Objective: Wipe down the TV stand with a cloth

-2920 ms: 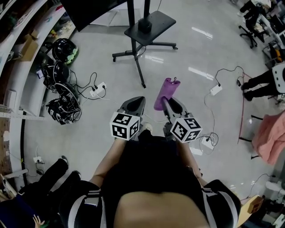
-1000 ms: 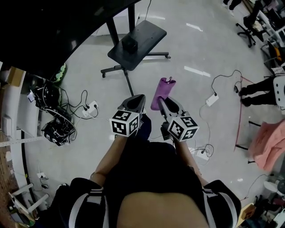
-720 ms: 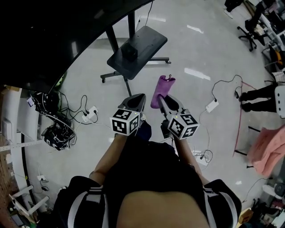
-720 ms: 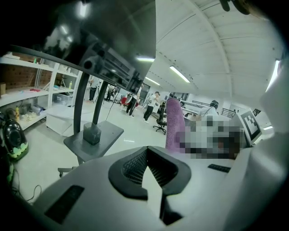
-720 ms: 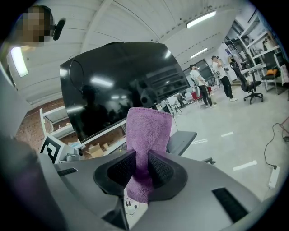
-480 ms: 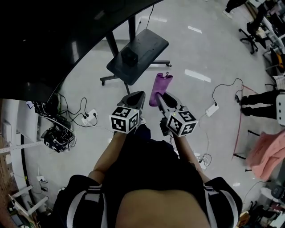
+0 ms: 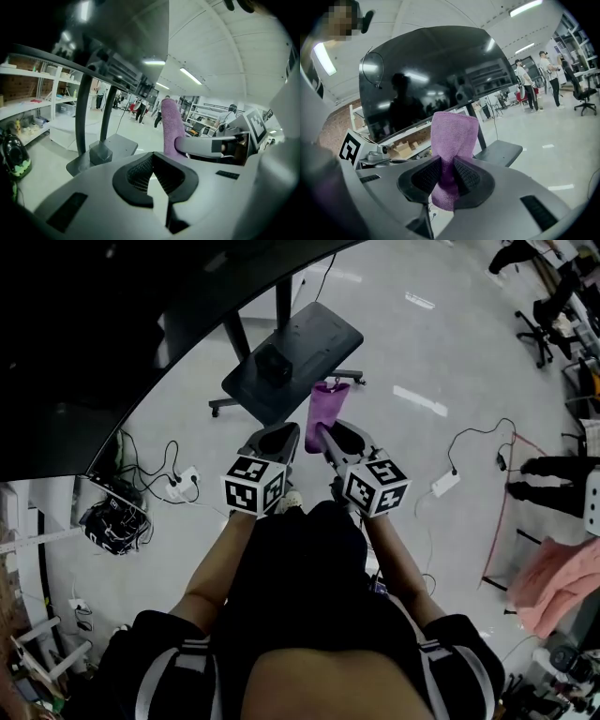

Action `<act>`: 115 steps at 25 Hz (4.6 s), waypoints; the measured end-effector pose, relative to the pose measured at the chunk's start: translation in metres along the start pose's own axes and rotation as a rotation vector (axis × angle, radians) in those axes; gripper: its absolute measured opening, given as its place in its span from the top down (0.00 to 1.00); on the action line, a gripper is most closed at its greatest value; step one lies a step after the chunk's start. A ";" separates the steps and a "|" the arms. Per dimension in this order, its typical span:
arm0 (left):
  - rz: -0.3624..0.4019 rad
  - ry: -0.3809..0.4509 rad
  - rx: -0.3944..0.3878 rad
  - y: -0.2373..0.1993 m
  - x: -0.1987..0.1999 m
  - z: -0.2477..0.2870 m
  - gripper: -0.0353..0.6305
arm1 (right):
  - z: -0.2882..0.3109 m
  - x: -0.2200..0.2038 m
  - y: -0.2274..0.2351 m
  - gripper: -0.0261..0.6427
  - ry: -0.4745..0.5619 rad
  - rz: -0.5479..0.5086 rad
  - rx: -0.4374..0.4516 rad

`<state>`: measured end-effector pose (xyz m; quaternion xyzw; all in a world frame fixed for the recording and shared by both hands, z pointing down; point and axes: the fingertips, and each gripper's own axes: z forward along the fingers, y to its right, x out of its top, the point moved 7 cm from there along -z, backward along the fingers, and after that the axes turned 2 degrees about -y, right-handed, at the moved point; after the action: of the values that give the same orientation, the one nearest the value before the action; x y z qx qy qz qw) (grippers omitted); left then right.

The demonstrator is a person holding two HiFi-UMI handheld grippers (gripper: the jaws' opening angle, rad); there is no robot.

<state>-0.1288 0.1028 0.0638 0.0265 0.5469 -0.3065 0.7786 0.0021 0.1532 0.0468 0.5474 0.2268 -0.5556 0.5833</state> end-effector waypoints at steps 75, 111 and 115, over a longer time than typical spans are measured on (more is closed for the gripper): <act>-0.063 0.170 0.473 -0.258 0.018 0.069 0.94 | 0.364 0.055 0.034 0.82 0.060 -0.421 0.186; -0.075 0.040 0.525 -0.315 -0.041 0.014 0.94 | 0.434 -0.083 0.039 0.82 -0.168 0.384 -0.267; -0.081 0.036 0.533 -0.316 -0.044 0.011 0.94 | 0.437 -0.090 0.041 0.82 -0.176 0.419 -0.291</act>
<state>-0.2892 -0.1374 0.1996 0.2139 0.4614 -0.4701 0.7213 -0.1363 -0.2087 0.2711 0.4426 0.1344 -0.4297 0.7755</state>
